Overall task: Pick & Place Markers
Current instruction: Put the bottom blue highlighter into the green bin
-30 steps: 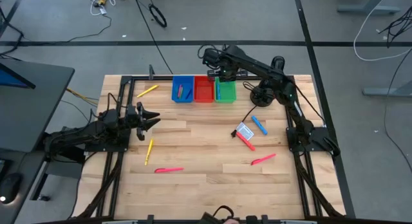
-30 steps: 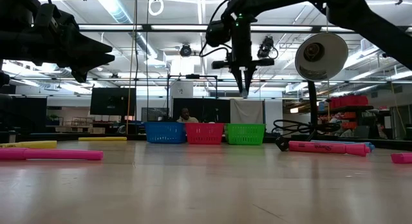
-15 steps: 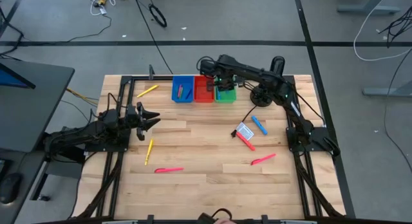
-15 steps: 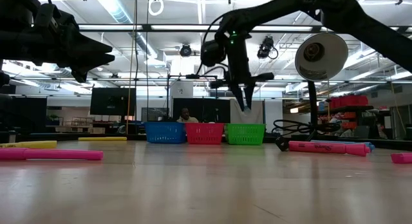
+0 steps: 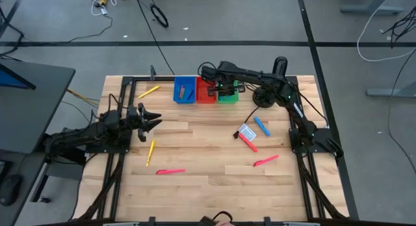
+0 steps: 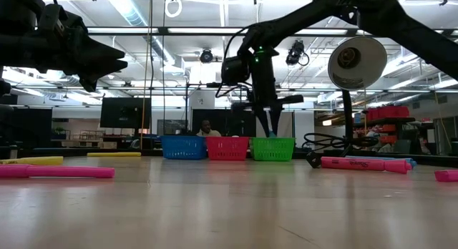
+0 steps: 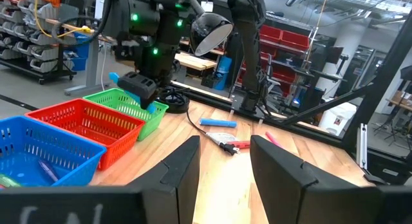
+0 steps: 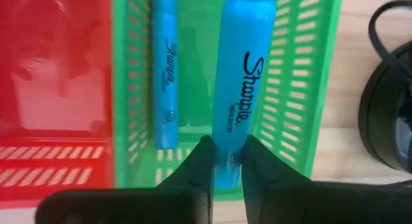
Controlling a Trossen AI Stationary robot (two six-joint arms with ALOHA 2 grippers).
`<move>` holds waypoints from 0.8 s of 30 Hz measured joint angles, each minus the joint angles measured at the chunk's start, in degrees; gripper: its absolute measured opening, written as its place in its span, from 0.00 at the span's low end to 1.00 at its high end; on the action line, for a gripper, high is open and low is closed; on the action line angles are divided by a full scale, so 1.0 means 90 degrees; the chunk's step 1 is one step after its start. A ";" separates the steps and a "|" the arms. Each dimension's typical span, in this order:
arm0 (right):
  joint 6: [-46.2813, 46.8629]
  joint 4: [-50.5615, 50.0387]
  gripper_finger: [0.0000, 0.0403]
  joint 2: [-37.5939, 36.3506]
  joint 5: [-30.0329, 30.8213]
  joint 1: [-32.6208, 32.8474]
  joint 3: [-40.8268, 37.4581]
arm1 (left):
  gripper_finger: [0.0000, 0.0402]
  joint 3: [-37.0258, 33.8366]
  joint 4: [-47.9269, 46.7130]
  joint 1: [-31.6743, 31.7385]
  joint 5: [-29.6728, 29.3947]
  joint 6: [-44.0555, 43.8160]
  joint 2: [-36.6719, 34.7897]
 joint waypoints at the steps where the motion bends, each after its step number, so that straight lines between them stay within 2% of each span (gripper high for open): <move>1: 0.0002 0.0026 0.09 0.0004 -0.0023 0.0000 -0.0047 | 0.35 0.0000 0.0000 -0.0002 0.0000 0.0000 0.0000; 10: -0.0070 0.0525 0.09 0.0111 -0.0021 -0.0007 -0.0063 | 0.35 0.0000 0.0000 0.0000 0.0002 0.0000 0.0000; 19: -0.0223 0.0539 0.09 0.0210 -0.0071 -0.0028 -0.0066 | 0.35 0.0000 0.0000 0.0000 0.0002 0.0000 0.0000; 24: -0.0223 0.0569 0.16 0.0209 -0.0123 -0.0034 -0.0065 | 0.35 0.0000 0.0000 -0.0001 0.0002 0.0000 0.0000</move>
